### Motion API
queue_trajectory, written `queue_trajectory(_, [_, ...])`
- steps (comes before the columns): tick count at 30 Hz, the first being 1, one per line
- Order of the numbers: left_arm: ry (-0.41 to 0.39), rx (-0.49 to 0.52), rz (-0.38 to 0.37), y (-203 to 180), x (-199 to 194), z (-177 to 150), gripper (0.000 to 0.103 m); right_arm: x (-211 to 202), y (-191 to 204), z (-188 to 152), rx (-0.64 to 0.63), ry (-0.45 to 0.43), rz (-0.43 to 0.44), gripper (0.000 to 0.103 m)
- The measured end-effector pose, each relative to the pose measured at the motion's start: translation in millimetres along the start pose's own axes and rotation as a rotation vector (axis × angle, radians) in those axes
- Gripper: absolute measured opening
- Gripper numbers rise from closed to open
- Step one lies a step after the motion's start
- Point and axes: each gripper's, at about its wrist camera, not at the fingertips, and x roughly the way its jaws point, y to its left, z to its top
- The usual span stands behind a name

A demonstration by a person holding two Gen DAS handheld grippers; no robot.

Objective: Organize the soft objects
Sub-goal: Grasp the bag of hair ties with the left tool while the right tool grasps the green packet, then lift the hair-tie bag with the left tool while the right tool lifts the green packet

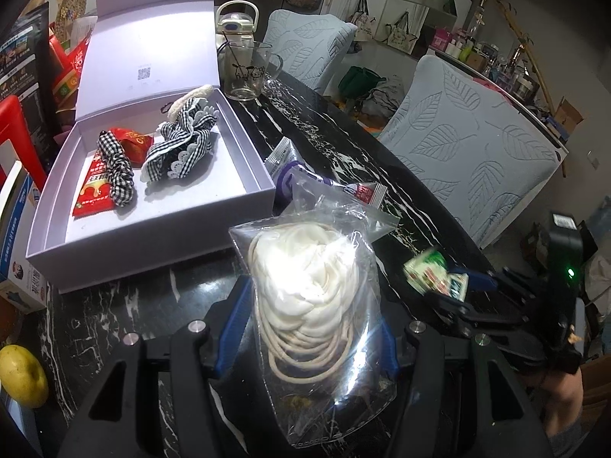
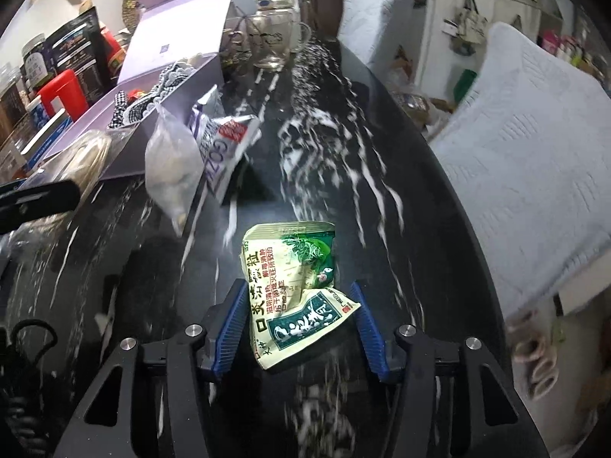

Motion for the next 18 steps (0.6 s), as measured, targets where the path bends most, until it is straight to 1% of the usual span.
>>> queue_trajectory(4, [0.008, 0.001, -0.008, -1, 2, -2, 0.057, -11, 1, -13, 0.038, 0.021, -0.013, 0.056])
queue_trajectory(5, [0.009, 0.003, -0.01, -1, 2, -2, 0.057, -12, 2, -15, 0.04, 0.025, -0.014, 0.061])
queue_trajectory(6, [0.009, 0.004, -0.011, -1, 2, -2, 0.057, -11, 3, -15, 0.038, 0.032, -0.016, 0.074])
queue_trajectory(8, [0.01, 0.008, -0.011, -2, 2, -3, 0.057, -6, 4, -15, 0.03, 0.044, -0.031, 0.09])
queue_trajectory(9, [0.01, 0.009, -0.011, -2, 2, -4, 0.057, -4, 5, -15, 0.021, 0.042, -0.057, 0.09])
queue_trajectory(14, [0.01, 0.004, -0.007, -1, 1, -5, 0.057, 1, 7, -10, 0.002, 0.014, -0.045, 0.088])
queue_trajectory(16, [0.01, 0.001, -0.006, 0, 1, -6, 0.057, 1, 10, -8, -0.014, 0.0, -0.035, 0.08])
queue_trajectory(18, [0.013, -0.004, -0.006, 1, 2, -7, 0.057, -1, 12, -7, -0.021, -0.015, -0.033, 0.061])
